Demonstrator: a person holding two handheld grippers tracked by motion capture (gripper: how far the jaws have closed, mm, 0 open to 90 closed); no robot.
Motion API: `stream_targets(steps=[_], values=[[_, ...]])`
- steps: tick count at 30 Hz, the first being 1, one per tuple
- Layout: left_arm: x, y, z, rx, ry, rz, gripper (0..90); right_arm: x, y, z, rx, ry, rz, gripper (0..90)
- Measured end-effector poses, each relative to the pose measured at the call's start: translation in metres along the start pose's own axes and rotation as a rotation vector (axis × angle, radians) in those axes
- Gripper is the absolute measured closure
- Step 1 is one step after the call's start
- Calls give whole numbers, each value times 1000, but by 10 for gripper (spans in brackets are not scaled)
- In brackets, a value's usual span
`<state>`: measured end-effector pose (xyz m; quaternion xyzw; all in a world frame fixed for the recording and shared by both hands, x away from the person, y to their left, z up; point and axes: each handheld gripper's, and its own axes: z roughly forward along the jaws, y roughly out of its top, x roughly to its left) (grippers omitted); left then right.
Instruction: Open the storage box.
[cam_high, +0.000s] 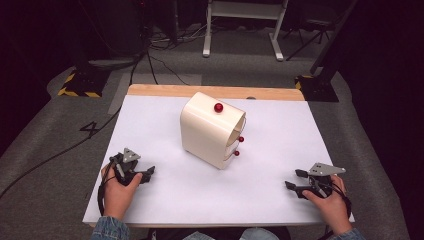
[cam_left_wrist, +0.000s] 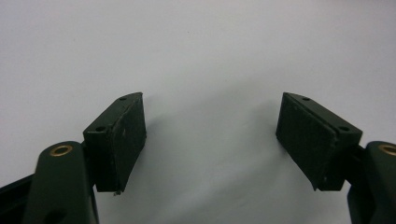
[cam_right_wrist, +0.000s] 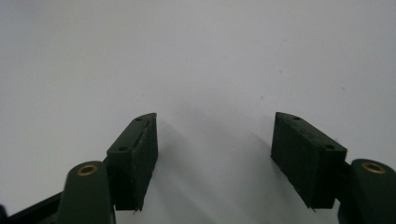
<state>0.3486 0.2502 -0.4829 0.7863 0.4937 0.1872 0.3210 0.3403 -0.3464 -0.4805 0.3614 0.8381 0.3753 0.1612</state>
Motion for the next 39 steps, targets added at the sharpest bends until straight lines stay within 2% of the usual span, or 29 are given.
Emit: stream_targets(steps=[2, 5, 10, 15, 24, 27, 34, 37, 39], values=[[0, 0, 0, 1, -1, 0, 245, 2, 2, 0, -9, 6, 14, 333], [0, 0, 0, 0, -3, -1, 245, 8, 10, -3, -26, 18, -1, 358], [0, 0, 0, -1, 0, 1, 245, 19, 29, -5, -63, 45, -24, 403], [0, 0, 0, 0, -2, 0, 245, 28, 50, 0, -94, 87, -34, 456], [0, 0, 0, 0, -2, -1, 244, 42, 77, 24, -138, 162, -60, 503], [0, 0, 0, -2, -2, -2, 244, 46, 84, 33, -161, 193, -48, 510], [0, 0, 0, 1, -1, 0, 244, 50, 94, 53, -211, 236, -53, 551], [0, 0, 0, 0, -1, 0, 244, 50, 97, 61, -236, 243, -57, 566], [0, 0, 0, 1, -1, 0, 244, 51, 100, 66, -252, 238, -41, 573]])
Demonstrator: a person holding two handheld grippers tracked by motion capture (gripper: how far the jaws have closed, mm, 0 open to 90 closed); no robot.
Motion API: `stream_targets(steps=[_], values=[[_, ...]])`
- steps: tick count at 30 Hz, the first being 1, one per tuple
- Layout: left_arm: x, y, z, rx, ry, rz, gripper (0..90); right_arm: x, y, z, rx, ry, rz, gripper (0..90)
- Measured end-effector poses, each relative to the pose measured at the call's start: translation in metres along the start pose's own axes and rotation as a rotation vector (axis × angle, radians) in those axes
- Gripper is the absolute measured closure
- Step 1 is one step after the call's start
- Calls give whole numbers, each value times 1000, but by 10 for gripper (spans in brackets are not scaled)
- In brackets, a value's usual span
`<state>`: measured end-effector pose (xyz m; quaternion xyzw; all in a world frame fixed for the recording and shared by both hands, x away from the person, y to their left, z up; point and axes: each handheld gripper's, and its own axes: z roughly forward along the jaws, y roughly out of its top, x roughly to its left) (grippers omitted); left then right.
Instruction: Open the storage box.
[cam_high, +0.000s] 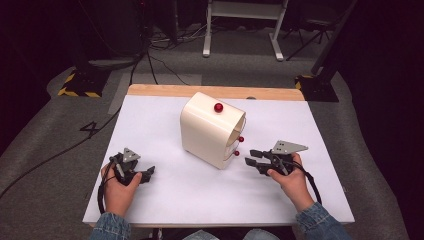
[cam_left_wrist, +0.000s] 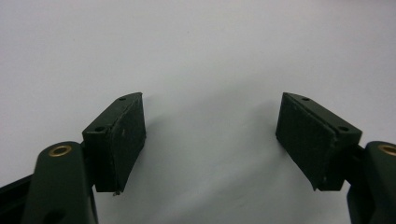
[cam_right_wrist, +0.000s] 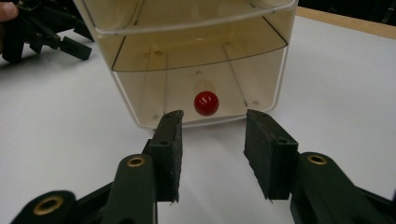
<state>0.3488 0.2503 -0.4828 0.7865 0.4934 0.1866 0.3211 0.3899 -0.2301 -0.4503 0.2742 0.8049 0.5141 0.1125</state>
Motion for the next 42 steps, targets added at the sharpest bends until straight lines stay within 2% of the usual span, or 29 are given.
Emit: stream_targets(steps=[6, 15, 18, 24, 29, 34, 42], values=[[0, 0, 0, 0, -1, -1, 244, -2, 1, 19, -26, 27, -6, 601], [0, 0, 0, 0, 0, 1, 244, -3, -5, 39, -11, 28, -13, 702], [0, 0, 0, -1, 0, 0, 244, -2, -6, 42, -14, 38, -12, 731], [0, 0, 0, 0, 0, -1, 244, -1, -4, 41, -7, 23, -36, 741], [0, 0, 0, -1, 0, -1, 244, 2, -4, 35, 4, 11, -38, 742], [0, 0, 0, -1, 0, -1, 244, 4, -4, 17, -20, 0, -32, 741], [0, 0, 0, 0, 0, -1, 244, 6, -7, -13, -12, -11, -42, 741]])
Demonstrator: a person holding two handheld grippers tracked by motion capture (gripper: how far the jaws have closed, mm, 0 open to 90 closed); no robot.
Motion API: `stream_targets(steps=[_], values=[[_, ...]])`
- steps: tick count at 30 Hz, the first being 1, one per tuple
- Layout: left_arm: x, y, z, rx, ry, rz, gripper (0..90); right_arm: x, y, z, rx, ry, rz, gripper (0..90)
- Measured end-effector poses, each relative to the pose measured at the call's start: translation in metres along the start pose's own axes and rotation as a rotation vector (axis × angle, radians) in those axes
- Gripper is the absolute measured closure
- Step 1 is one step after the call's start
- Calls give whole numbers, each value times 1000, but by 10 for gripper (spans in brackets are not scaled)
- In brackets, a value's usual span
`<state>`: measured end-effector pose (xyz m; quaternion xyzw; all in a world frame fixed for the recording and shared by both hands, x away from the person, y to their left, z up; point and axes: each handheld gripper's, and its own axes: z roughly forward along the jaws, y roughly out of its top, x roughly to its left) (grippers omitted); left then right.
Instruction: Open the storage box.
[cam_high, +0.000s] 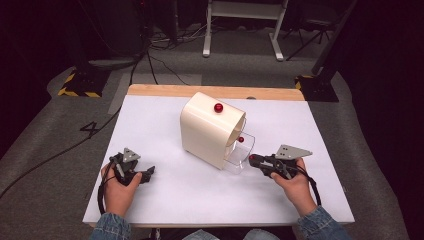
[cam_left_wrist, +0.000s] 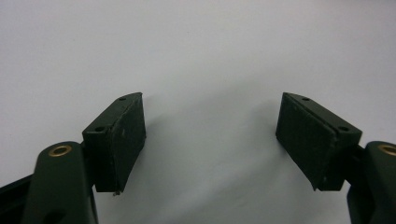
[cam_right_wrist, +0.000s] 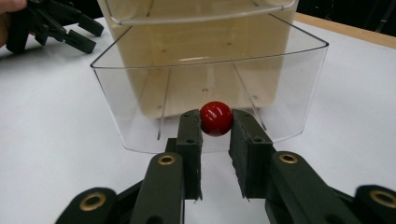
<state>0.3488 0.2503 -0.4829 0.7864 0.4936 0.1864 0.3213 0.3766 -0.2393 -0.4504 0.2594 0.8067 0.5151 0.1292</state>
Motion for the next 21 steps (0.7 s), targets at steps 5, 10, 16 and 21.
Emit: stream_targets(steps=[5, 10, 16, 21], values=[[0, 0, 0, 0, 0, 0, 244, 0, -8, -16, 2, -1, 8, 741], [0, 0, 0, 0, 1, 1, 244, 0, -15, -30, 8, -5, 10, 741], [0, 0, 0, 0, 1, 1, 244, 1, -26, -38, 28, -14, 12, 741], [0, 0, 0, 0, 1, 1, 244, 0, -31, -41, 42, -16, 15, 739]])
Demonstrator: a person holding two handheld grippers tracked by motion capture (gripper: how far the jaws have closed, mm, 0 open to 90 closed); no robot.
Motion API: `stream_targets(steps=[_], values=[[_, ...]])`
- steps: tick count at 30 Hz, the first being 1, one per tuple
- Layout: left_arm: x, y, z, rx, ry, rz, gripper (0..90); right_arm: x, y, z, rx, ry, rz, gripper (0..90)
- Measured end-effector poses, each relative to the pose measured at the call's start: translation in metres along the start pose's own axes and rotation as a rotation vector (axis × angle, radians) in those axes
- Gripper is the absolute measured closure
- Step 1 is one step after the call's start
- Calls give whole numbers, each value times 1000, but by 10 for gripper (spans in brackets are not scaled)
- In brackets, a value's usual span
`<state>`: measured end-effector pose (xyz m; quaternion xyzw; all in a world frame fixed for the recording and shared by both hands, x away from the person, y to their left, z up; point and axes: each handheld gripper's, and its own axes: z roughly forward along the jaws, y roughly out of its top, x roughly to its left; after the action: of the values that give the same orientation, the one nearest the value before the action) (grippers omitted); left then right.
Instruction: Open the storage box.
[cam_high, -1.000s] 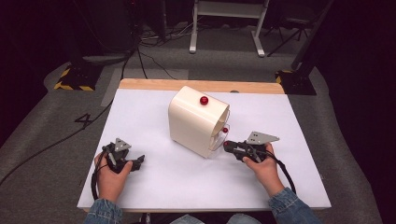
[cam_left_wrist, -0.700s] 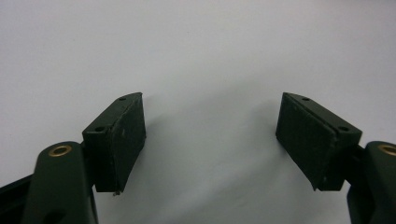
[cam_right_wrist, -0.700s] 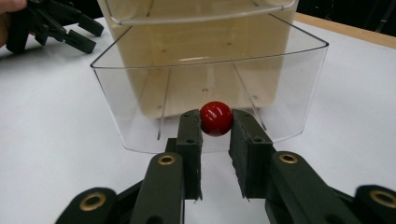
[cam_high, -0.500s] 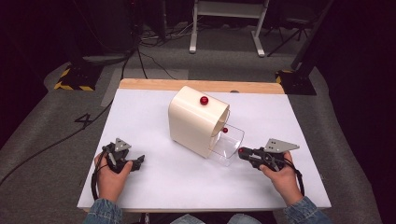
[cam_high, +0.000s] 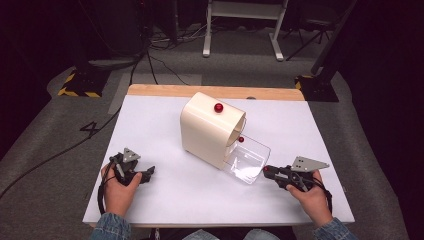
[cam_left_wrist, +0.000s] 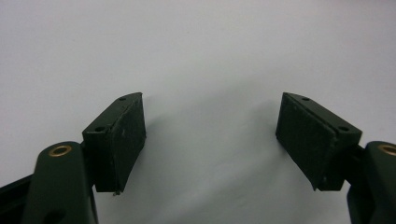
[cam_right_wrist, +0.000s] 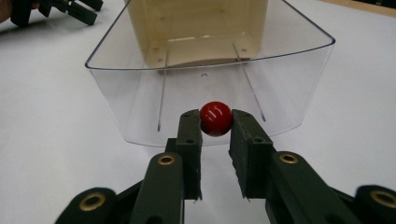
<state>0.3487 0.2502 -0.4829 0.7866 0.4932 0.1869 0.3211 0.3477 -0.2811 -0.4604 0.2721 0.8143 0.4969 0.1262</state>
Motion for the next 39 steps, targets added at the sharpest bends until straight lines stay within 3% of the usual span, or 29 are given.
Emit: stream_targets(steps=[8, 12, 17, 24, 39], values=[[0, 0, 0, 0, 0, 0, 244, -1, -9, 6, 80, -9, -6, 699], [0, 0, 0, 0, 0, 0, 244, -2, -11, 5, 88, -11, -6, 657], [0, 0, 0, 0, 0, 0, 244, -2, -7, -1, 74, -15, -4, 581], [0, 0, 0, 0, 0, 0, 244, 0, 6, -14, 27, -25, -13, 560], [0, 0, 0, -1, 1, 0, 244, 9, 51, -8, -6, -12, -58, 539]])
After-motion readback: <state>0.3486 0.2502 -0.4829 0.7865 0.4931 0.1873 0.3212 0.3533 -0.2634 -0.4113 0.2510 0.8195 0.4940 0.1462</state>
